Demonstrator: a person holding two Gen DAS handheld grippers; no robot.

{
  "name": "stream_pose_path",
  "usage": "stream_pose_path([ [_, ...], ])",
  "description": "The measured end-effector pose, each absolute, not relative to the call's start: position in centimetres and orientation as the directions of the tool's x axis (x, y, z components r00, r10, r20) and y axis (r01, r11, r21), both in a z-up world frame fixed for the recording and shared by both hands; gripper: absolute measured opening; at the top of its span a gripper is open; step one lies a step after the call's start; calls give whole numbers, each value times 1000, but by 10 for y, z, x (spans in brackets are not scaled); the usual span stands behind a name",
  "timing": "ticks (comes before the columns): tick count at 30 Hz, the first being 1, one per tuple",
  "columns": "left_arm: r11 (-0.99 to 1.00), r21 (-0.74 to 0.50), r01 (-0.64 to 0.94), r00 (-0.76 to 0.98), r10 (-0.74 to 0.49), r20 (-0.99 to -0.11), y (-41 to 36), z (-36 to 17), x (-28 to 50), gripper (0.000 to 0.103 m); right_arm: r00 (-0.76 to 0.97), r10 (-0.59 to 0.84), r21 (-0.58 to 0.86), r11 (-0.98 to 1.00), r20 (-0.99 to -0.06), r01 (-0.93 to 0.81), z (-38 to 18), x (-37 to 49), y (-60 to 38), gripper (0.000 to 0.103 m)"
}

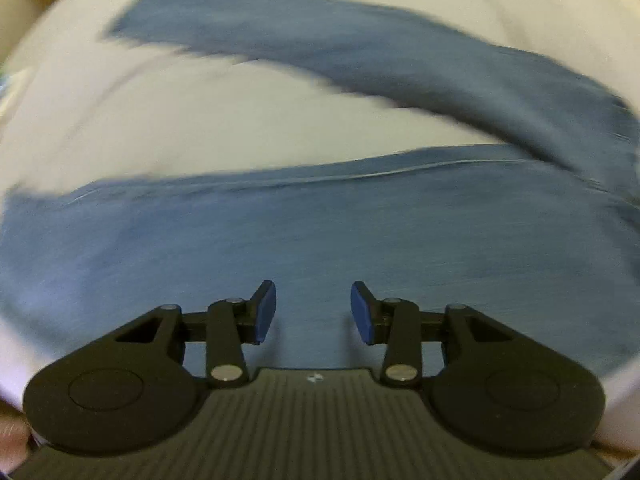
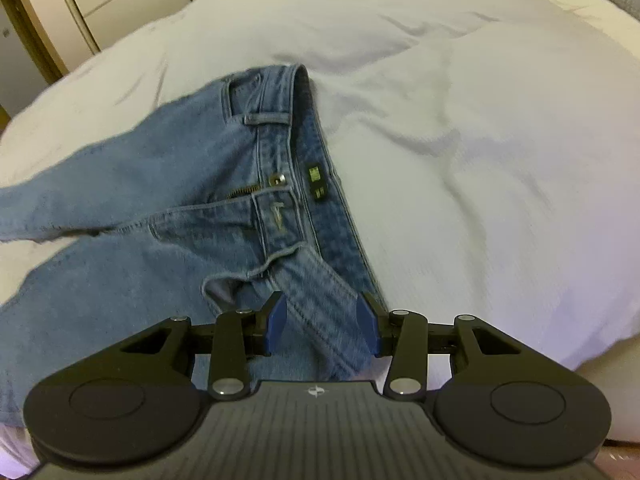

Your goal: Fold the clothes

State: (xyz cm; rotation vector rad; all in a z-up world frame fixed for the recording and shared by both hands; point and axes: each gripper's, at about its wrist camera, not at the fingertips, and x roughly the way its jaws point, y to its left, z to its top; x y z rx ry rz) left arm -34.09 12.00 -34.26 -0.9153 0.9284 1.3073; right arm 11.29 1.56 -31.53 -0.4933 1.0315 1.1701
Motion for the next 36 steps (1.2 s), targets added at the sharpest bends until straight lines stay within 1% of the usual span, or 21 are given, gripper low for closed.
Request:
stream_pose_path([
  [2, 167, -63, -984, 124, 383, -915, 132, -335, -302, 36, -32, 537, 257, 349, -843, -901, -319, 125, 20, 43],
  [4, 247, -108, -963, 199, 381, -903, 142, -332, -269, 36, -100, 567, 339, 333, -818, -880, -324, 136, 23, 38],
  [5, 287, -129, -949, 235, 375, -897, 149, -330, -251, 36, -119, 577, 359, 323, -808, -876, -327, 139, 28, 38],
  [8, 386, -141, -912, 290, 360, -887, 171, -335, -212, 37, -142, 580, 371, 298, -802, -880, -343, 147, 46, 38],
  [11, 439, -147, -886, 317, 345, -883, 197, -345, -186, 38, -163, 580, 376, 268, -798, -887, -359, 156, 67, 38],
  [14, 447, -146, -883, 311, 321, -895, 224, -358, -175, 38, -189, 586, 378, 217, -788, -900, -369, 159, 89, 38],
  [17, 453, -151, -879, 306, 293, -906, 248, -369, -172, 39, -196, 578, 347, 162, -792, -924, -380, 159, 110, 41],
  [18, 457, -153, -876, 306, 283, -909, 254, -371, -172, 40, -224, 568, 361, 138, -792, -922, -384, 160, 116, 41],
  [19, 461, -154, -874, 305, 273, -912, 260, -374, -172, 40, -248, 559, 373, 120, -791, -920, -386, 160, 118, 43],
  [20, 464, -150, -873, 298, 264, -917, 265, -376, -173, 40, -256, 553, 371, 104, -793, -923, -386, 160, 120, 30],
  [21, 467, -151, -872, 294, 252, -922, 270, -379, -174, 40, -253, 555, 361, 93, -792, -928, -384, 161, 119, 23],
  [22, 467, -154, -870, 293, 240, -925, 276, -381, -174, 40, -252, 561, 361, 90, -789, -928, -381, 164, 117, 9],
  [25, 466, -169, -868, 296, 214, -931, 290, -385, -176, 40, -258, 593, 373, 77, -763, -925, -363, 171, 112, 7],
  [28, 477, -186, -859, 311, 197, -930, 300, -385, -176, 40, -234, 625, 329, 39, -745, -943, -343, 165, 116, 3],
  [29, 483, -188, -855, 314, 194, -929, 302, -385, -176, 40, -209, 640, 305, 42, -740, -952, -338, 162, 120, 0],
  [31, 489, -197, -850, 325, 192, -926, 307, -383, -176, 40, -89, 678, 227, 117, -729, -967, -336, 161, 129, 0],
  [32, 489, -204, -848, 330, 186, -926, 310, -384, -176, 40, -37, 686, 217, 178, -726, -960, -340, 167, 135, 0],
  [33, 488, -208, -848, 330, 179, -927, 312, -386, -176, 40, -5, 679, 213, 224, -734, -951, -346, 172, 141, 0],
  [35, 486, -210, -848, 326, 168, -930, 315, -389, -175, 40, -26, 618, 230, 253, -786, -940, -364, 179, 154, 0],
  [36, 488, -212, -847, 328, 165, -930, 316, -388, -176, 40, -55, 614, 258, 247, -788, -934, -366, 179, 156, 0],
])
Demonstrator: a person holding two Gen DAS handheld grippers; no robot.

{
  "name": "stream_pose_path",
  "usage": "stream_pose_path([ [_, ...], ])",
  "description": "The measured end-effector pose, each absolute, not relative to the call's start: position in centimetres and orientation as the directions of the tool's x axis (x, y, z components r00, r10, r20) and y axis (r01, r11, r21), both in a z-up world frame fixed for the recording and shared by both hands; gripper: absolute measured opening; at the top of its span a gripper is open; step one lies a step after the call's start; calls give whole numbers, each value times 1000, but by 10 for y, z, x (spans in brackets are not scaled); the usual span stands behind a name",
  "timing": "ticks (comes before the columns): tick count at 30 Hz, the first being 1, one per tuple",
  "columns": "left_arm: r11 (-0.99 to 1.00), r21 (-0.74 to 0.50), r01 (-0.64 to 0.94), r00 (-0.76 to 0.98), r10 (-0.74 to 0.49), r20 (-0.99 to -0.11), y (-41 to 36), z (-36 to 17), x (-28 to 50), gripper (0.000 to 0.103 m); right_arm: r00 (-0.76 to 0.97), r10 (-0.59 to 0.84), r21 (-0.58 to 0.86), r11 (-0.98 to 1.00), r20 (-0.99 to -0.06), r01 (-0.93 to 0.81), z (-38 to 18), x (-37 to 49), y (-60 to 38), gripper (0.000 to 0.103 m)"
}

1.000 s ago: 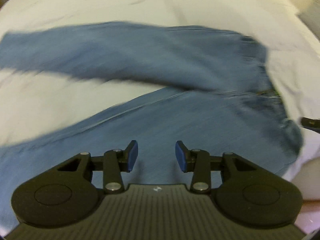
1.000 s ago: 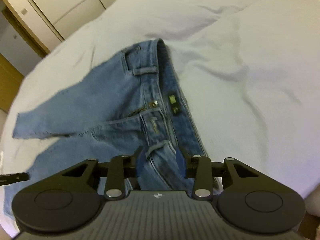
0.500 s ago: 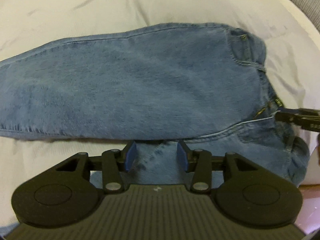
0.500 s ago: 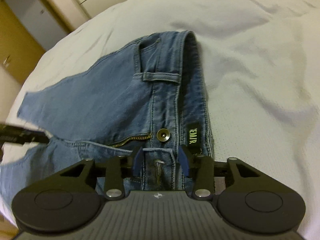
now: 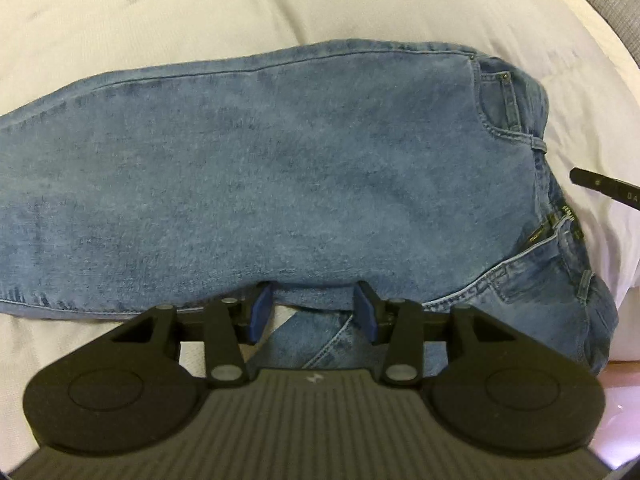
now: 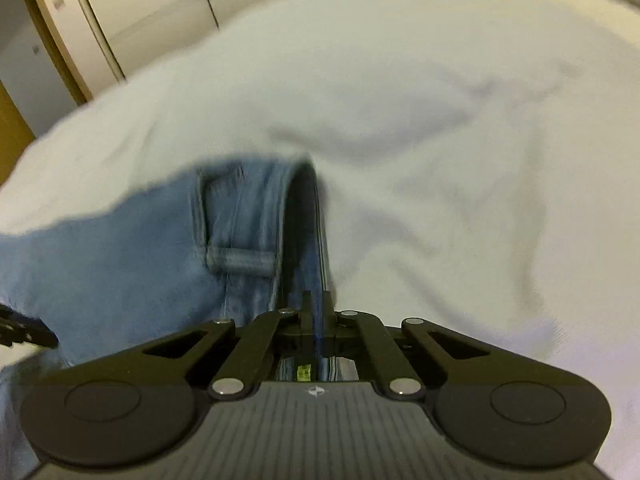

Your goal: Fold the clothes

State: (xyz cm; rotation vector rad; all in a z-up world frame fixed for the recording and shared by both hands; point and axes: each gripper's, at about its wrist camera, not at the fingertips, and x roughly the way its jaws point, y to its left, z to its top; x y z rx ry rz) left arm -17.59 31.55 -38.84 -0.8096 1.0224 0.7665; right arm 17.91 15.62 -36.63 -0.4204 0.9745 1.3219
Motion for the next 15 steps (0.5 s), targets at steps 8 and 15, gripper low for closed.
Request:
stream_pose_path([
  [8, 462, -240, -854, 346, 159, -925, 319, -391, -183, 41, -183, 657, 396, 189, -731, -899, -367, 188, 198, 36],
  [15, 479, -228, -848, 346, 173, -922, 325, -386, -179, 40, -37, 535, 233, 303, -844, -924, -397, 180, 257, 5],
])
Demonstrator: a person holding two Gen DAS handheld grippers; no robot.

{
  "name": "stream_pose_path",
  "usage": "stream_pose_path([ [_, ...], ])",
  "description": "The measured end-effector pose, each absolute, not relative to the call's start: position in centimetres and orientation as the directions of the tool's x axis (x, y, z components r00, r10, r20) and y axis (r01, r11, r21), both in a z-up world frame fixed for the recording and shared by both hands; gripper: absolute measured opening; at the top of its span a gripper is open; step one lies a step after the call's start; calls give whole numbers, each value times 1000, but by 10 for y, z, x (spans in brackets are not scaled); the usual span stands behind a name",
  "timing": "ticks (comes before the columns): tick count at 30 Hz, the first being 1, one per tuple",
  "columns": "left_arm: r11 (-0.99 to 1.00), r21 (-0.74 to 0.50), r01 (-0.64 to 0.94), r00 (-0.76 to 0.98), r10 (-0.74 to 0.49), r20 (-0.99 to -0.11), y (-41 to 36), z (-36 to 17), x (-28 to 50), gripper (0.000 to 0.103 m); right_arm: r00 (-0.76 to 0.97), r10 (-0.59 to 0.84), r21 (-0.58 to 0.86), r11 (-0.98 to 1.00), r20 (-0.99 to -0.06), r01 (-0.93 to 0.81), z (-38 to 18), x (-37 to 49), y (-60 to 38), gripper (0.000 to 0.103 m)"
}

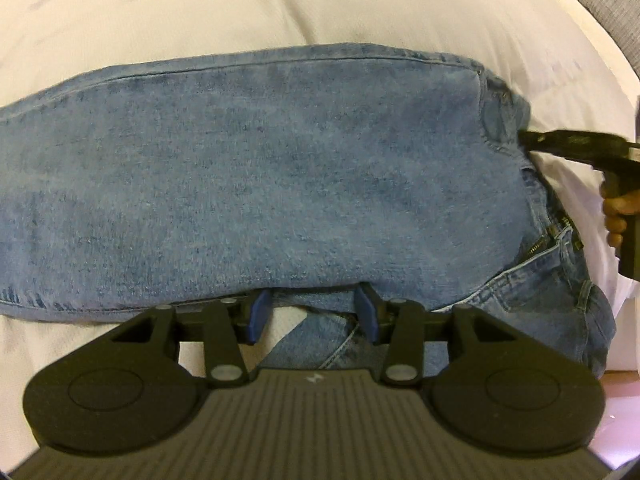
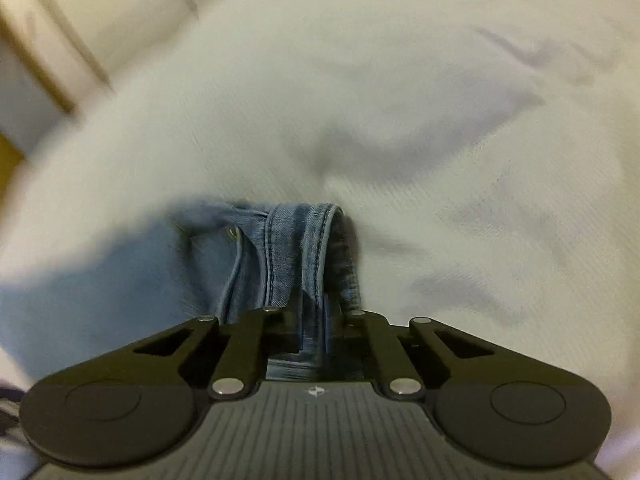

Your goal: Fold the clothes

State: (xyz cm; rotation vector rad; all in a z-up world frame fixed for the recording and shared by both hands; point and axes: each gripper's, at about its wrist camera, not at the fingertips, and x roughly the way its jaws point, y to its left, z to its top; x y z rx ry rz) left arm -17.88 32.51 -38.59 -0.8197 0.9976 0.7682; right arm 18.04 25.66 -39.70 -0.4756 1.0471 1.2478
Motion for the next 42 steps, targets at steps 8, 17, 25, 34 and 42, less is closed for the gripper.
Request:
stream_pose_path([
  [8, 552, -175, -815, 383, 287, -878, 344, -345, -179, 40, 203, 590, 5, 332, -782, -943, -341, 138, 249, 31],
  [17, 534, -49, -844, 224, 269, -937, 374, -412, -166, 38, 93, 495, 83, 323, -864, -943, -387, 136, 268, 23],
  [25, 332, -91, -939, 189, 275, -943, 313, -359, -228, 43, 70, 518, 167, 397, -853, -903, -331, 111, 181, 47],
  [34, 100, 28, -995, -3, 244, -970, 204, -283, -286, 51, -57, 424, 234, 379, -904, -895, -287, 47, 95, 59],
  [42, -27, 37, -999, -45, 389, -920, 132, -177, -326, 64, -91, 504, 239, 236, -859, -942, -200, 3, 70, 76],
])
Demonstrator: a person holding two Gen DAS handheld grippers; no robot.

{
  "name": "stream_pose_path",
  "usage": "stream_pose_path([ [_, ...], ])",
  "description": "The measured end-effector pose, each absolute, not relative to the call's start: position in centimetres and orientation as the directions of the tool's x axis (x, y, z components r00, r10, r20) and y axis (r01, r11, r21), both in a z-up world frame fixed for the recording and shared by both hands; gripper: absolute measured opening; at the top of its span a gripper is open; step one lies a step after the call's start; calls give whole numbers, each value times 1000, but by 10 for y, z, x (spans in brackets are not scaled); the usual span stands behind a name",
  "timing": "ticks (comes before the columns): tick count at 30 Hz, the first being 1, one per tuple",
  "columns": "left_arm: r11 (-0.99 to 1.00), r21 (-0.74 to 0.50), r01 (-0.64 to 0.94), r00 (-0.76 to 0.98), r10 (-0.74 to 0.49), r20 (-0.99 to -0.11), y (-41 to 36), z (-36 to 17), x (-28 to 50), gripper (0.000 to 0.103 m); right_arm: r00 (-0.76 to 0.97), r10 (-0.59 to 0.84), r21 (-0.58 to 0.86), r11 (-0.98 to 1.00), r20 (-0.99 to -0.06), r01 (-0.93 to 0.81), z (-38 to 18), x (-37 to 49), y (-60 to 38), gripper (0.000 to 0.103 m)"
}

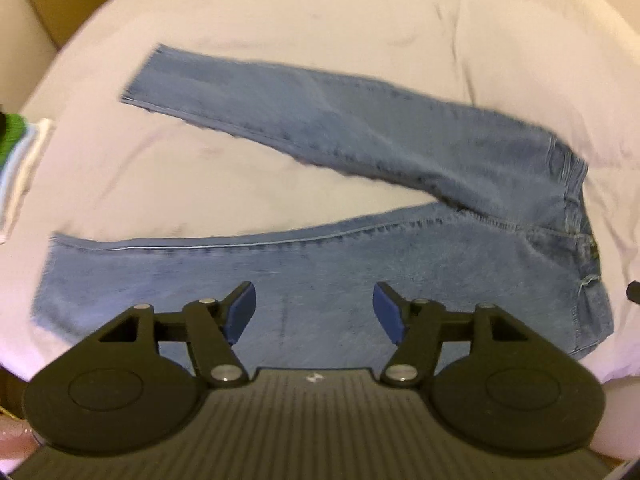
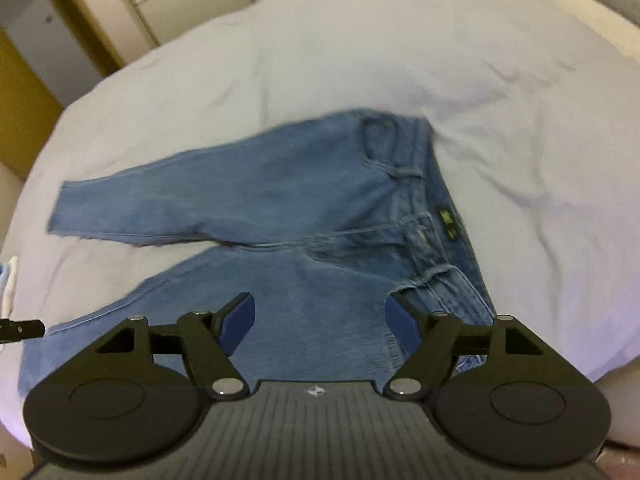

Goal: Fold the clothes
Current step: 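Open both grippers and hold them above the flattened jeans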

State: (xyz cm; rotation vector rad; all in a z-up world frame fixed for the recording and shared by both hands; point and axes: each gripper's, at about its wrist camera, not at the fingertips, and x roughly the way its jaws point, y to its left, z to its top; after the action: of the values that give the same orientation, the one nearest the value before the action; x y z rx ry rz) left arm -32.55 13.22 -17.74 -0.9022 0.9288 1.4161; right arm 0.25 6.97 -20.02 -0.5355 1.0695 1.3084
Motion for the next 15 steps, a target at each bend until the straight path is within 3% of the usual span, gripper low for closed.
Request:
stream_pose_path([
  [4, -50, 35, -998, -53, 435, -899, 112, -144, -340, 65, -113, 508, 241, 194, -854, -951, -176, -23, 63, 83],
  [15, -17, 53, -998, -55, 449, -892, 74, -119, -374, 67, -68, 481, 194, 217, -874, -957, -158, -73, 41, 85],
])
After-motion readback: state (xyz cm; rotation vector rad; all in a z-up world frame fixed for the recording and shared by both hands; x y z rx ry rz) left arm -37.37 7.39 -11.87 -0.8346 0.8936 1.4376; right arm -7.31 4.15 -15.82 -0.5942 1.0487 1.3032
